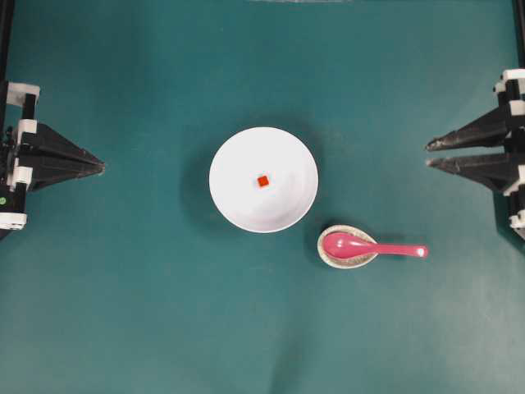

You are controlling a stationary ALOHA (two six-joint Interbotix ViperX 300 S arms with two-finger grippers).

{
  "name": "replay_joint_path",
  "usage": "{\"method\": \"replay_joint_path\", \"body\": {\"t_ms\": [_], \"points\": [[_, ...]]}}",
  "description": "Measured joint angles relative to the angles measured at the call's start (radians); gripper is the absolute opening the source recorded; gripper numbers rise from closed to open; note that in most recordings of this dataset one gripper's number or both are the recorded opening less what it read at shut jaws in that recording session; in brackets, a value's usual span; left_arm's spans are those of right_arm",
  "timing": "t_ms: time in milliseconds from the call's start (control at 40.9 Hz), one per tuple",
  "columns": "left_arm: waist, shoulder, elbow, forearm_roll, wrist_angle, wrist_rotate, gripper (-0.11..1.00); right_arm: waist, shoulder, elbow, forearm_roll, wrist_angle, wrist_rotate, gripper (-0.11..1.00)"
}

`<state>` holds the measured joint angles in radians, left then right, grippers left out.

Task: Grip the spoon and scoop the red block from the bowl with right arm.
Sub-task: 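Open the right gripper and move it toward the pink spoon handle, then lower the open right gripper around the pink spoon handle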

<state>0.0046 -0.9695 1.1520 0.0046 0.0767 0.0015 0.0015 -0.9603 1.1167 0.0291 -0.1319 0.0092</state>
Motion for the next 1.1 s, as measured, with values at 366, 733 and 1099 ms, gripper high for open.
{"method": "replay_joint_path", "body": {"t_ms": [366, 733, 1099], "points": [[0.005, 0.009, 0.0, -0.002, 0.002, 0.0, 0.0, -0.002, 0.0, 0.002, 0.028, 0.015, 0.0, 0.49], [0.032, 0.009, 0.0, 0.0, 0.005, 0.009, 0.0, -0.002, 0.008, 0.0, 0.06, 0.018, 0.0, 0.58], [0.034, 0.009, 0.0, 0.0, 0.041, 0.008, 0.0, 0.003, 0.08, 0.034, 0.103, -0.012, 0.002, 0.58]]}}
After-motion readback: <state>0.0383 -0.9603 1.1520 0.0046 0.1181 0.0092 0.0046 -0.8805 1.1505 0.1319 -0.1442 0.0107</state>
